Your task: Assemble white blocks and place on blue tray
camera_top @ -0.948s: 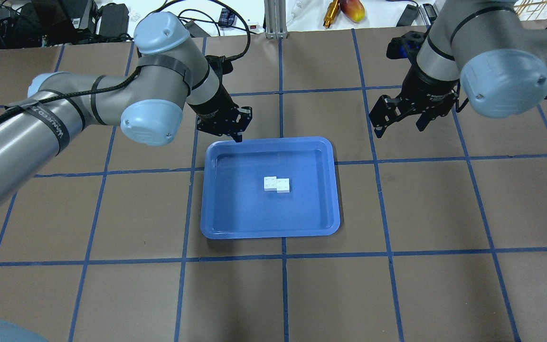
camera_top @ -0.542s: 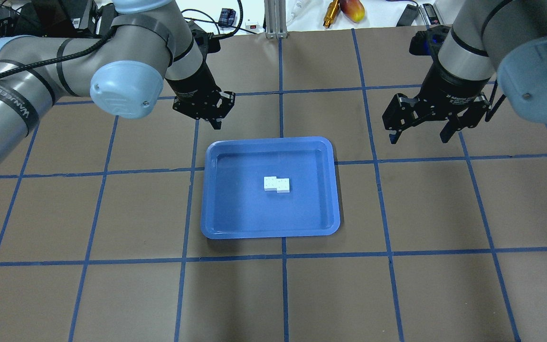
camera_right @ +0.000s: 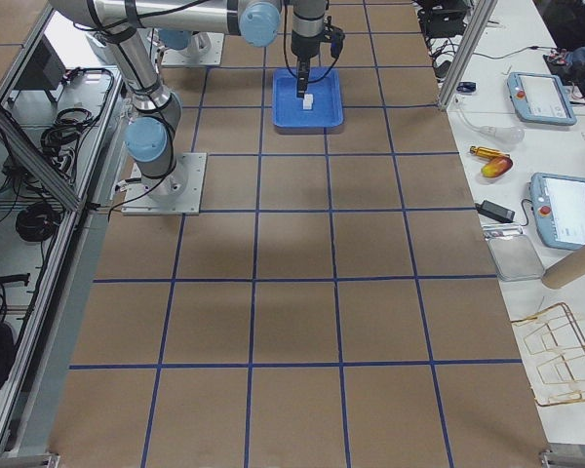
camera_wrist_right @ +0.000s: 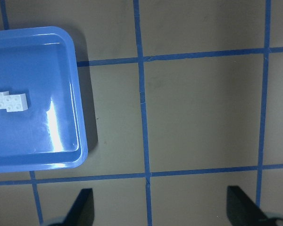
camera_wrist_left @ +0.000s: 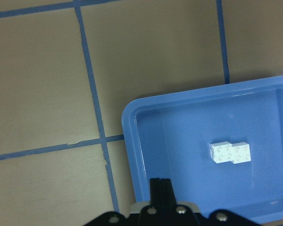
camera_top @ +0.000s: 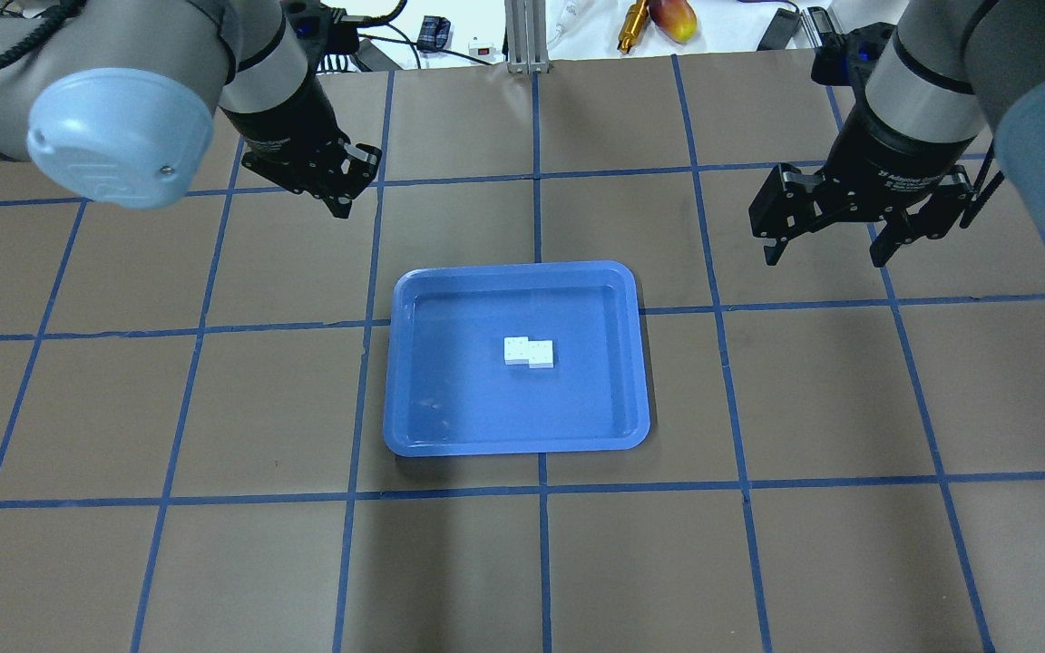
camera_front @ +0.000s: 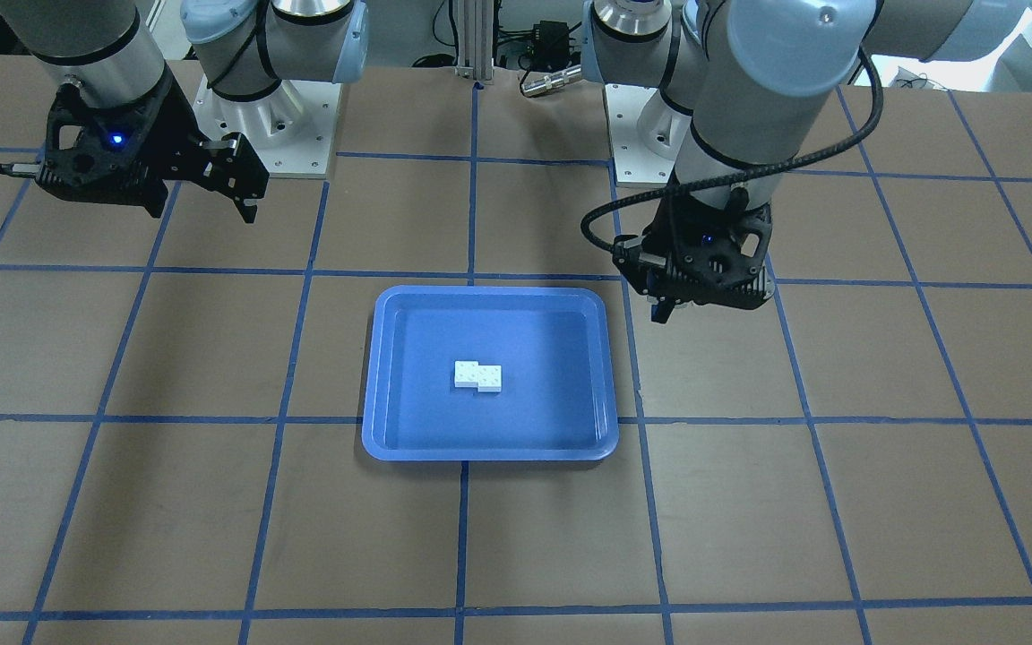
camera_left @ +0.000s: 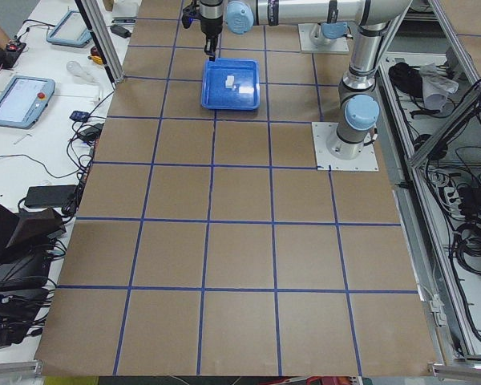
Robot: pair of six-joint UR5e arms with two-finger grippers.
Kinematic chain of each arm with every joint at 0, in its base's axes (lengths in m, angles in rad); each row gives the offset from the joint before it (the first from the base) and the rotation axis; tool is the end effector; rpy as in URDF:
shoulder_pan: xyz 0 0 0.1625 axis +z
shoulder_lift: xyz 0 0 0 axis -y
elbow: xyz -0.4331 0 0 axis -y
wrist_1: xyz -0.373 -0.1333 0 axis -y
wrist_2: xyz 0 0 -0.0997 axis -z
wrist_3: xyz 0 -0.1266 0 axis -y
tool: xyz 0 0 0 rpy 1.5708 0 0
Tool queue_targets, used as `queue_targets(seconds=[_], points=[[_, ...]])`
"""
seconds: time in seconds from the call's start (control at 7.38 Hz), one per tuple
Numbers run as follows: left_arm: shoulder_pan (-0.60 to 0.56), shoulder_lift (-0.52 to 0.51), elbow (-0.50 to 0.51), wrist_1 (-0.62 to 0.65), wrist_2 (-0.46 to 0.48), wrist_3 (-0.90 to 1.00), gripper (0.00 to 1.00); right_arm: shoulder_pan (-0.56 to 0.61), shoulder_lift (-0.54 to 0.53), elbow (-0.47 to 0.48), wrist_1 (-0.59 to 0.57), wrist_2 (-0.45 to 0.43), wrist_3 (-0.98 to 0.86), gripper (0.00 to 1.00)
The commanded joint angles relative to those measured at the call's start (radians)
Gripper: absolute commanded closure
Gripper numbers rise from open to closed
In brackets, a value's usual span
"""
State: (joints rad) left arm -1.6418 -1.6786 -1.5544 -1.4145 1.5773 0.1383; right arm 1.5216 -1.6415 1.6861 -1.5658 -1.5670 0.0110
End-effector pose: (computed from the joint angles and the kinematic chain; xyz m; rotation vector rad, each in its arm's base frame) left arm -0.1694 -0.5150 0.4392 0.3268 3.1142 -0.1012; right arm 0.1122 -0.4414 0.4465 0.0945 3.1345 0.0776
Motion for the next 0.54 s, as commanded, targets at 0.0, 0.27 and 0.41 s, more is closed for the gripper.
queue_targets(seconds=[0.0, 0.27, 0.41], points=[[0.072, 0.074, -0.006, -0.079, 0.027, 0.096, 0.87, 0.002, 0.005, -0.002, -0.008, -0.005, 0.001, 0.00], [0.071, 0.130, -0.044, -0.092, 0.024, 0.057, 0.58, 0.002, 0.006, -0.014, -0.016, -0.007, 0.003, 0.00], [0.072, 0.137, -0.058, -0.089, 0.020, 0.054, 0.01, 0.002, 0.006, -0.017, -0.016, -0.007, 0.001, 0.00]])
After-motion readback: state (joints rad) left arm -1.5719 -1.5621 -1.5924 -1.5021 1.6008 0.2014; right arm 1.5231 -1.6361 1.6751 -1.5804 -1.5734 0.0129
